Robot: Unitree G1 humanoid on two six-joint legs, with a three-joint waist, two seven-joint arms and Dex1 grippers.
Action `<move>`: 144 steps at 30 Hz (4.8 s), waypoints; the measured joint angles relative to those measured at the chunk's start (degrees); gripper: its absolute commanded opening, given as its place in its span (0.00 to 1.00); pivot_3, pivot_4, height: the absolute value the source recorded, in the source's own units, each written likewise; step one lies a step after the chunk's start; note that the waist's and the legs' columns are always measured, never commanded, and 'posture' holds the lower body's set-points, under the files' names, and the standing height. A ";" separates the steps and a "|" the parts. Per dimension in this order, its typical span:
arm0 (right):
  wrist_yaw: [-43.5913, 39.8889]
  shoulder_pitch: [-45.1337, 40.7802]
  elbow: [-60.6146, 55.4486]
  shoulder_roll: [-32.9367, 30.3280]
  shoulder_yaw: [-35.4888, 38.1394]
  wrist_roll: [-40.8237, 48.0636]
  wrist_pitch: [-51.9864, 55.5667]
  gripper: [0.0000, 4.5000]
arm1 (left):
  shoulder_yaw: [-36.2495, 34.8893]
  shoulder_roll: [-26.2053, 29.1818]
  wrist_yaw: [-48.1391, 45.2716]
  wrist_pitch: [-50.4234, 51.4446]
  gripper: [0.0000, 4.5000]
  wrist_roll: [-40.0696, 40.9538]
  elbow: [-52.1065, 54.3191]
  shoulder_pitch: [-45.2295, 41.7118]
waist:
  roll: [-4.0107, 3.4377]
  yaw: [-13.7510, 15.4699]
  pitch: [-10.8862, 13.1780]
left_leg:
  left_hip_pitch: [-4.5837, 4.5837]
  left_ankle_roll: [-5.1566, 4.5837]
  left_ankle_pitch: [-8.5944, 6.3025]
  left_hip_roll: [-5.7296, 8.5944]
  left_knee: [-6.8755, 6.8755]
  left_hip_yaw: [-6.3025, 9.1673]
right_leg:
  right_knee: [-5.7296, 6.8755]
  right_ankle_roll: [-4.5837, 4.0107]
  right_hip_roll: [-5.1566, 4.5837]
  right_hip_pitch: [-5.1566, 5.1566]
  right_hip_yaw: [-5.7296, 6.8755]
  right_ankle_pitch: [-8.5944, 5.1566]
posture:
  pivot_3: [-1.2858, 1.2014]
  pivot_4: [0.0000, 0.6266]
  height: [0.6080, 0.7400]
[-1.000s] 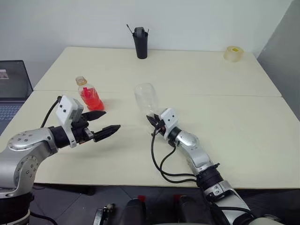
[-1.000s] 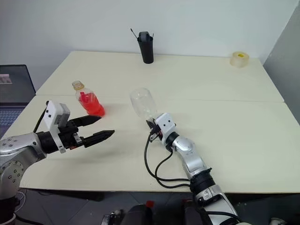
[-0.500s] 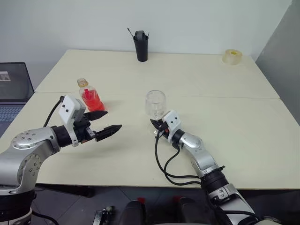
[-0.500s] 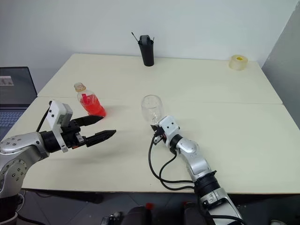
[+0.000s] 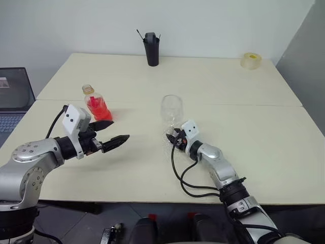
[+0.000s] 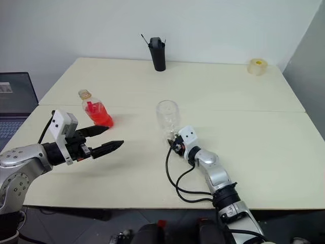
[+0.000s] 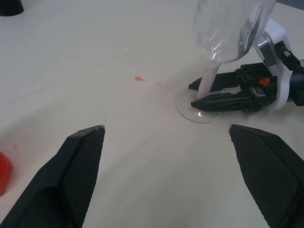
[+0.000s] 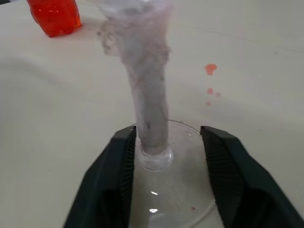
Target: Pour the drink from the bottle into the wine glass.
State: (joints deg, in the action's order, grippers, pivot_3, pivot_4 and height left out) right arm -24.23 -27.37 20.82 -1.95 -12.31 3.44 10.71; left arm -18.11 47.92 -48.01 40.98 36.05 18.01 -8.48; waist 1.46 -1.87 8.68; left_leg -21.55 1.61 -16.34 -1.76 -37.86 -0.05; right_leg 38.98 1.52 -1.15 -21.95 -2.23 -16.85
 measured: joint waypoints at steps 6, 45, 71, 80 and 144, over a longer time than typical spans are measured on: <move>0.46 1.44 -3.10 -0.86 -0.37 -0.75 1.65 0.99 | 0.00 0.00 -0.06 -0.28 1.00 -0.24 -0.37 0.00 | 0.01 0.13 0.00 | -0.27 0.00 0.00 0.01 -0.02 0.03 | 0.00 0.00 -0.01 -0.20 0.04 0.00 | 0.52 0.24 1.00; -15.68 -39.24 -42.45 -28.42 17.25 38.38 67.72 0.99 | 0.44 -18.85 26.02 -27.29 1.00 -21.96 -20.92 -3.94 | 0.08 0.17 0.74 | -1.51 -0.04 0.01 0.01 -0.23 0.10 | 0.12 0.02 -0.36 -1.33 0.14 0.10 | 0.52 0.24 1.00; -15.11 -39.66 -40.89 -30.63 11.74 39.27 67.34 0.99 | 1.86 -21.87 34.36 -28.82 1.00 -23.57 -33.66 -15.47 | 0.08 0.20 0.75 | -1.51 -0.04 0.01 0.02 -0.21 0.07 | 0.10 0.02 -0.37 -1.34 0.14 0.10 | 0.52 0.24 1.00; -14.11 -39.68 -41.59 -30.75 11.14 40.67 67.78 0.99 | 1.76 -22.56 36.86 -34.00 1.00 -24.30 -43.71 -22.39 | 0.09 0.22 0.74 | -1.51 -0.04 0.01 0.05 -0.22 0.07 | 0.09 0.02 -0.37 -1.34 0.15 0.10 | 0.52 0.24 1.00; -11.25 31.14 -67.17 -26.97 22.16 33.56 15.35 1.00 | 22.46 -15.54 15.08 -69.61 0.25 -44.93 -58.96 -44.62 | 0.43 0.33 0.60 | -2.36 0.00 0.05 0.18 -0.99 -0.05 | 0.58 0.20 0.06 -2.06 0.24 0.18 | 0.52 0.24 1.00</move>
State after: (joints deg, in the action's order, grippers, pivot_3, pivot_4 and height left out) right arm -35.48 3.77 -46.35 -28.92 9.85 37.00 26.06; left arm 4.35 32.38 -32.93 -28.63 -8.88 -40.95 -53.09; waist 1.89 -1.53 9.28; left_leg -23.91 1.61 -16.30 -1.58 -38.85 -0.10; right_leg 39.55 1.72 -1.09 -24.01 -1.99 -16.67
